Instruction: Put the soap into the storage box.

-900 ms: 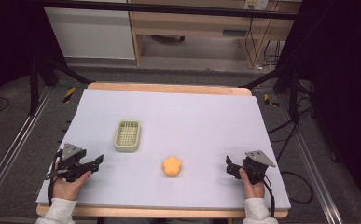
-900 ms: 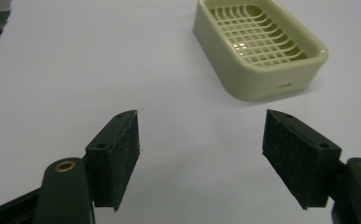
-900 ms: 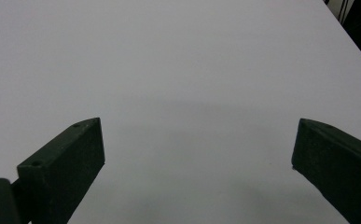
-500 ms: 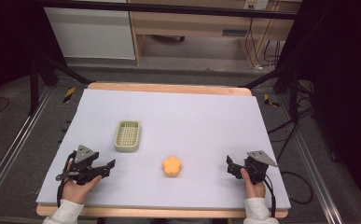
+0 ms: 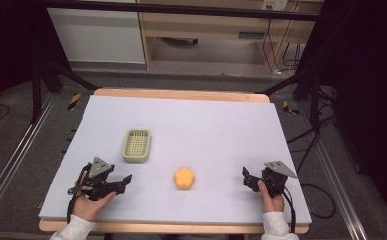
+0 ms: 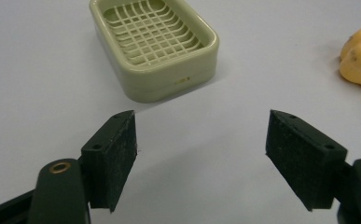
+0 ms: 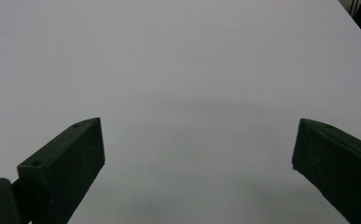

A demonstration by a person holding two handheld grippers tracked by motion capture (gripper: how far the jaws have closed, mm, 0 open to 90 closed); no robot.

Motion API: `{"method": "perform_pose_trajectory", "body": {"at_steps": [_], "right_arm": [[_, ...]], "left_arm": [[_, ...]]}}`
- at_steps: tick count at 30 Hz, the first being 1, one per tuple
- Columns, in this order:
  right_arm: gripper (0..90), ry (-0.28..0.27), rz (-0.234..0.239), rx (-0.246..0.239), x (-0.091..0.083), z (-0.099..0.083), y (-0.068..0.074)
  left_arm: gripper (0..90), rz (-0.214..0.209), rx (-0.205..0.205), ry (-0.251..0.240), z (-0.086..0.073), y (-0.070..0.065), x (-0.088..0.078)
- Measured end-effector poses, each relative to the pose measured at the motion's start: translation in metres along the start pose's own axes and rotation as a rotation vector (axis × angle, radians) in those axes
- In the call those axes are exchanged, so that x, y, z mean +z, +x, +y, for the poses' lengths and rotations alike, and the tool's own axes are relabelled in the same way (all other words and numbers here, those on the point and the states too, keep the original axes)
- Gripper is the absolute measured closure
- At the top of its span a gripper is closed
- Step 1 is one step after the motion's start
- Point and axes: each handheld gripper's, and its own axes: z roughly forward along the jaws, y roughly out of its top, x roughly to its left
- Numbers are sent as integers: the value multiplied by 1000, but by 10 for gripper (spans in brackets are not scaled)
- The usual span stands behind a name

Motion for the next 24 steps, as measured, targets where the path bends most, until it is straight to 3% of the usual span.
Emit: {"method": "perform_pose_trajectory", "body": {"at_steps": [24], "right_arm": [[30,17,6,7,1,1,-1]], "left_arm": [[234,-64,93,17,8,-29,11]]}}
